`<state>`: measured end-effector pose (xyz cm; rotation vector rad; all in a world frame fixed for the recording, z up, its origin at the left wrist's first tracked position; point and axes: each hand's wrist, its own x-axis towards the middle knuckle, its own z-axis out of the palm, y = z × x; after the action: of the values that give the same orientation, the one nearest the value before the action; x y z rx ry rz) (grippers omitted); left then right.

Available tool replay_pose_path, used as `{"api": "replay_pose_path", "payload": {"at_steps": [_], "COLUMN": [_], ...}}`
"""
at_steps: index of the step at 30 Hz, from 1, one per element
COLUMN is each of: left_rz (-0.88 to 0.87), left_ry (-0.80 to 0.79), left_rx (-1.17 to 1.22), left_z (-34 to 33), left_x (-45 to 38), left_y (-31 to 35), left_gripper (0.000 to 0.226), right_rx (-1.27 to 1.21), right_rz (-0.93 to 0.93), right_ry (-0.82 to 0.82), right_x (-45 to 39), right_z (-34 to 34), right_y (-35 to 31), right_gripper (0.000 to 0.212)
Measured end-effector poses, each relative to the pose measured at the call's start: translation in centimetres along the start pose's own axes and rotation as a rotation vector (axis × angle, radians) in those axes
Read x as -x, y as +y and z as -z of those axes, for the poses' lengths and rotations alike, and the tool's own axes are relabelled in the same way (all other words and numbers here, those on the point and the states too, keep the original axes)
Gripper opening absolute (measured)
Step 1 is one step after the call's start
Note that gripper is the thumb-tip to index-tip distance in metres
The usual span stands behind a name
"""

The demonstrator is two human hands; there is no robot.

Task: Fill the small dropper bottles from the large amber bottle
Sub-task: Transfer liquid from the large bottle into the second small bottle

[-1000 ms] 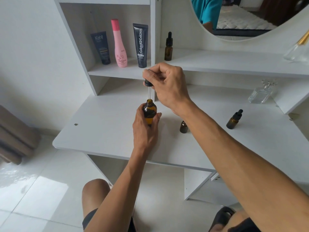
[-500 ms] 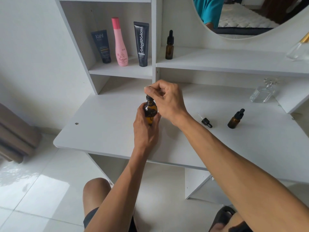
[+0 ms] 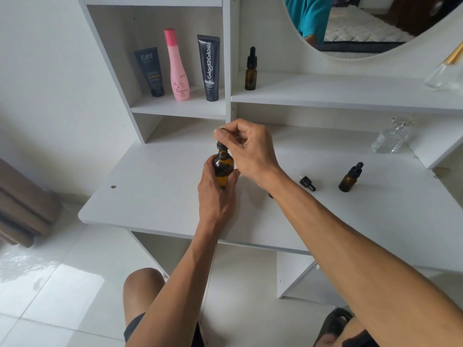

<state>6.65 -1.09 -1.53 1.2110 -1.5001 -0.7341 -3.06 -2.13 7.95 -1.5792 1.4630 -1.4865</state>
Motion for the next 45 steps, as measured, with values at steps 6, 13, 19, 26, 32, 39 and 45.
{"api": "replay_pose_path", "payload": {"at_steps": [6, 13, 19, 26, 32, 39, 45], "left_rz": [0.014, 0.016, 0.025, 0.014, 0.004, 0.015, -0.012], "left_ry": [0.01, 0.02, 0.013, 0.018, 0.008, -0.008, 0.006], "left_rx": [0.0, -0.012, -0.002, -0.018, -0.035, -0.035, -0.063], "left_z": [-0.2, -0.2, -0.2, -0.2, -0.1, -0.2, -0.2], "left_x": [-0.1, -0.1, -0.1, 0.0, 0.0, -0.1, -0.1], "left_y": [-0.5, -0.4, -0.2, -0.4, -0.5, -0.8, -0.9], "left_gripper": [0.046, 0.047, 0.046, 0.046, 0.045, 0.046, 0.046], "right_rx": [-0.067, -0.115, -0.162, -0.268, -0.278, -0.208, -0.187], "right_rz": [0.012, 0.022, 0.013, 0.023, -0.016, -0.078, -0.11], "right_ry": [0.002, 0.02, 0.05, 0.125, 0.187, 0.259, 0.303], "right_x": [-0.3, -1.0, -1.2, -1.0, -0.3, 1.7, 2.8], "right_z": [0.8, 1.2, 2.1, 4.1, 6.6, 9.6, 10.6], "right_y": [-1.4, -2.4, -3.7, -5.5, -4.9, -2.1, -0.8], "right_gripper": [0.012, 0.01, 0.016, 0.016, 0.017, 0.015, 0.014]}}
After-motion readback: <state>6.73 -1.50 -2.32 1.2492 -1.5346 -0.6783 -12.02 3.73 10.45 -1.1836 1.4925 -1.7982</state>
